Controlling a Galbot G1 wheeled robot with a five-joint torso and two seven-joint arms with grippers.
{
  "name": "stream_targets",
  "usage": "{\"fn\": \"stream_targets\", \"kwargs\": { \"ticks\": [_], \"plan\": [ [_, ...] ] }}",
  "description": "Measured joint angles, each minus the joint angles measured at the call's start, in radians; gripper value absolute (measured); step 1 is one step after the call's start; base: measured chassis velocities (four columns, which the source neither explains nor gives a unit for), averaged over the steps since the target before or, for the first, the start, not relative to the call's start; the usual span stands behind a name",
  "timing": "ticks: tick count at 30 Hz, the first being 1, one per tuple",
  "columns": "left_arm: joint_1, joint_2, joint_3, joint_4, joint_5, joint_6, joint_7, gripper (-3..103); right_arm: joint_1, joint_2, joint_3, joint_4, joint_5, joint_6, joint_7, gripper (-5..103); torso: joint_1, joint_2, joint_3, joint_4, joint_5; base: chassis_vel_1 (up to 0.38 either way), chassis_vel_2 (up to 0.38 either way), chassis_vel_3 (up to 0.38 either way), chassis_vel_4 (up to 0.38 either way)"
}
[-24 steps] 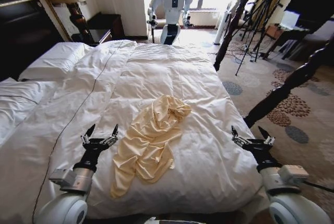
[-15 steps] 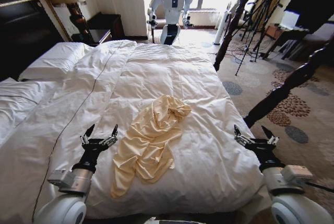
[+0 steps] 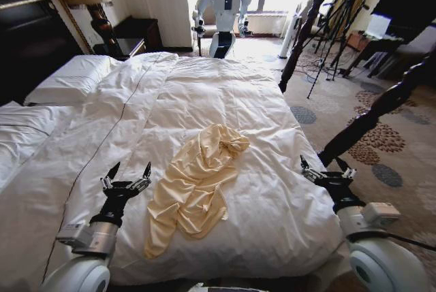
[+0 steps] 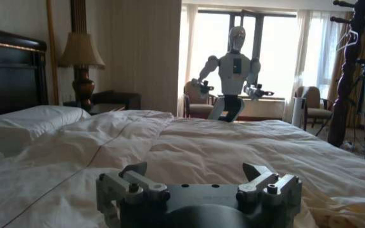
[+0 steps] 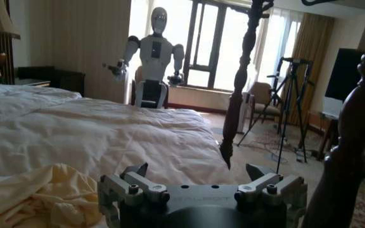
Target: Pick up the clothes from the bed and hang them on the clothes hanger.
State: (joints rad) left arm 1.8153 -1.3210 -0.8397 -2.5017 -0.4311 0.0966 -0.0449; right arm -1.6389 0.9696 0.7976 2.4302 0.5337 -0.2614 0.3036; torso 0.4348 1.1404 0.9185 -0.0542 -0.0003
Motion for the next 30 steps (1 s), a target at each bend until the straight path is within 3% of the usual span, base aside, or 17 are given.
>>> {"fn": "stream_targets", "kwargs": {
  "ticks": [10,15,18,20,22,24,25,28,30],
  "plan": [
    [-0.007,-0.014,0.016,0.028,0.025,0.000,-0.004,100,0.117,-0.057,-0.079,-0.129,0.082,-0.008,0.003,100,0.000,0.000,0.000,-0.0002,-0.0001,0.000,0.000,0.000,0.000],
    [-0.006,-0.012,0.010,0.028,0.018,0.004,-0.013,100,0.311,-0.113,-0.207,-0.280,0.164,-0.025,0.007,100,0.000,0.000,0.000,-0.0003,0.0001,0.000,0.000,0.000,0.000],
    [0.004,-0.019,0.004,0.029,0.018,0.004,-0.017,100,0.526,-0.144,-0.388,-0.412,0.186,-0.006,0.007,100,0.000,0.000,0.000,0.0001,-0.0008,0.000,0.000,0.000,0.000],
    [0.006,-0.023,0.003,0.032,0.018,0.004,-0.020,100,0.638,-0.135,-0.519,-0.484,0.186,0.007,0.003,100,0.000,0.000,0.000,0.0002,0.0000,0.000,0.000,0.000,0.000],
    [0.007,-0.025,0.001,0.034,0.018,0.004,-0.021,100,0.699,-0.121,-0.584,-0.524,0.184,0.011,0.002,100,0.000,0.000,0.000,0.0000,0.0006,0.000,0.000,0.000,0.000],
    [0.009,-0.026,-0.002,0.039,0.019,0.004,-0.022,100,0.819,-0.078,-0.708,-0.605,0.182,0.016,0.009,100,0.000,0.000,0.000,-0.0003,-0.0008,0.000,0.000,0.000,0.000],
    [0.009,-0.026,-0.002,0.039,0.019,0.004,-0.022,100,0.819,-0.078,-0.708,-0.605,0.182,0.016,0.009,100,0.000,0.000,0.000,-0.0003,-0.0008,0.000,0.000,0.000,0.000],
    [0.011,-0.027,-0.009,0.048,0.019,0.002,-0.025,100,0.972,0.025,-0.870,-0.748,0.147,0.028,0.018,100,0.000,0.000,0.000,0.0000,-0.0008,0.000,0.000,0.000,0.000],
    [0.011,-0.027,-0.010,0.050,0.019,0.002,-0.025,100,1.004,0.055,-0.904,-0.785,0.142,0.029,0.021,100,0.000,0.000,0.000,-0.0001,-0.0005,0.000,0.000,0.000,0.000]
  ]
}}
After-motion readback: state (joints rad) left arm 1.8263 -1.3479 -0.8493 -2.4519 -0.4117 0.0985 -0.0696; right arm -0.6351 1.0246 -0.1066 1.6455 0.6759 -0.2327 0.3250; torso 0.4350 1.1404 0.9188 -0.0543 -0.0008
